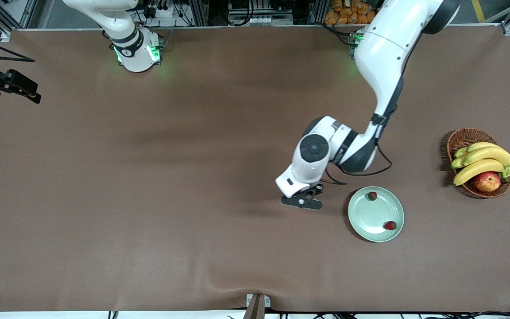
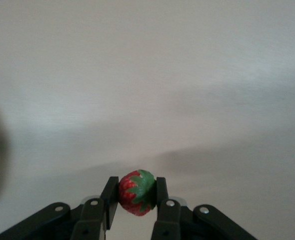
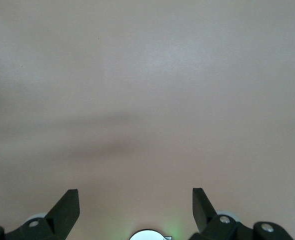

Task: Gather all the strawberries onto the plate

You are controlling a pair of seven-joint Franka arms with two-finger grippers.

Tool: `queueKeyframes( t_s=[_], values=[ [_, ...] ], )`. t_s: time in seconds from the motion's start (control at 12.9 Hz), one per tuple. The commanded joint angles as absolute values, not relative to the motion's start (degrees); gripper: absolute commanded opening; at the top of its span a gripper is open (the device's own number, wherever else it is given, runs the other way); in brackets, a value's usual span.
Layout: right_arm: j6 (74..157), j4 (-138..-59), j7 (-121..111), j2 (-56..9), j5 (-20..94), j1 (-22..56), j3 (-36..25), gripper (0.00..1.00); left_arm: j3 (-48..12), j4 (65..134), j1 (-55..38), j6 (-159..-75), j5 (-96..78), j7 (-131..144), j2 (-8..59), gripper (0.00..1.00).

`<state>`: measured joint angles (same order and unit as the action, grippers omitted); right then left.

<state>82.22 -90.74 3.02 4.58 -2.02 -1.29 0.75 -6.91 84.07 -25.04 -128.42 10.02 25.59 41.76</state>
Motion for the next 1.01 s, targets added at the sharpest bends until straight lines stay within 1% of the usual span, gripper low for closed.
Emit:
queueKeyframes(
  t_s=[0.0, 0.31, 0.54, 0.7, 0.77, 0.85, 0.93],
  values=[
    [81.3, -89.56, 4.31, 4.22, -2.11, -1.05, 0.7, 1.0, -7.47, 85.95, -21.9, -123.85, 11.6, 21.38, 38.33, 0.06],
    [81.3, -89.56, 4.31, 4.22, -2.11, -1.14, 0.7, 1.0, -7.65, 88.15, -13.38, -123.22, 11.6, 7.32, 37.53, 0.08],
    [81.3, -89.56, 4.31, 4.22, -2.11, -1.14, 0.7, 1.0, -7.65, 87.98, -8.98, -124.01, 11.6, 1.25, 38.23, 0.12],
    [81.3, -89.56, 4.57, 4.22, -2.11, -1.05, 0.7, 1.0, -7.65, 87.8, -8.53, -124.97, 11.34, -0.09, 38.67, 0.22],
    [81.3, -89.56, 4.57, 4.22, -2.11, -0.97, 0.7, 1.0, -7.65, 87.63, -8.61, -125.59, 11.42, -0.09, 39.19, 0.29],
    [81.3, -89.56, 4.66, 4.22, -2.11, -1.05, 0.7, 1.0, -7.39, 87.63, -8.44, -127.25, 11.6, -0.17, 39.9, 0.44],
    [81.3, -89.56, 4.57, 4.22, -2.11, -1.14, 0.7, 1.0, -7.12, 87.71, -7.57, -128.31, 11.6, -0.61, 40.34, 0.6]
  ],
)
